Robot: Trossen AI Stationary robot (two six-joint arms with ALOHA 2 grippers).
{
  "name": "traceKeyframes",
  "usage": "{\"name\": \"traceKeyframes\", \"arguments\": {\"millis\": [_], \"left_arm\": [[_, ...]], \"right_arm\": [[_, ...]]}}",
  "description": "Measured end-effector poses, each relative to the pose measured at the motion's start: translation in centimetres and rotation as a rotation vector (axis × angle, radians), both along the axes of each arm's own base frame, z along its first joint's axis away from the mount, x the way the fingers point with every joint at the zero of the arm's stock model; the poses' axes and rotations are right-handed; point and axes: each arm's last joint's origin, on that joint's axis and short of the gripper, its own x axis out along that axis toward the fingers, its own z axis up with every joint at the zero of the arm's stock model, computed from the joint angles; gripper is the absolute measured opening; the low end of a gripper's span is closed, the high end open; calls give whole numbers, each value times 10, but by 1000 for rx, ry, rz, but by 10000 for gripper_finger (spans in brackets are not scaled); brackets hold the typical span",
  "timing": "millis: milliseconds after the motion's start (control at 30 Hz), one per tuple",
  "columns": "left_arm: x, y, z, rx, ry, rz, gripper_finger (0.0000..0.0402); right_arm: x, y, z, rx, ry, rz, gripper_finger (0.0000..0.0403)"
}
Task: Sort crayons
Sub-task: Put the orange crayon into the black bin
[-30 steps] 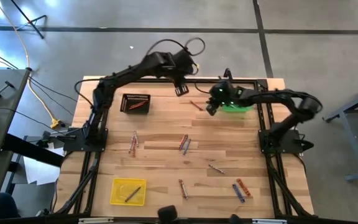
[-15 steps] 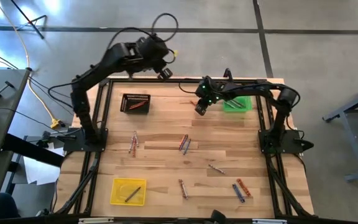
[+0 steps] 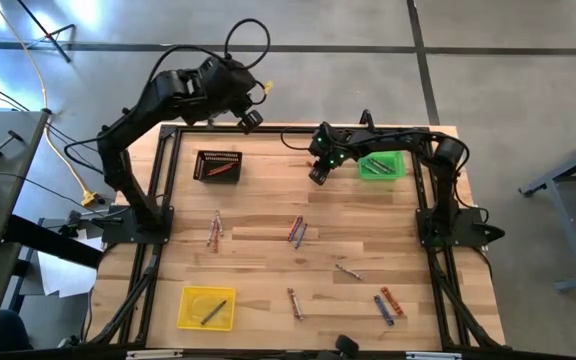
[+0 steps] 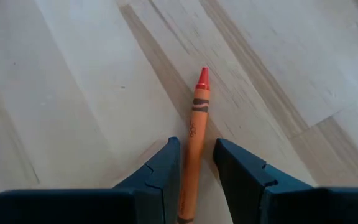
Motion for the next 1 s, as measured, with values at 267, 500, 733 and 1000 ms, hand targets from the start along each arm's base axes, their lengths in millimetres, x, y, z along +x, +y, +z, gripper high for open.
{"name": "traceKeyframes", "arguments": {"millis": [267,500,733,1000], "left_arm": [[-2,-1,-1,-12,13,10,101],[-4,-2,-3,-35,15,32,101],[-9,-4,-7,-70,44,62,101],[-14,-5,-10,-100,81,94,101]], "right_arm": [[0,3,-2,-2,21,1,79],[-2,4,-4,-2,50,27,9],[-6,4,0,11,60,55,4],[-19,-4,16,48,27,57,2]]}}
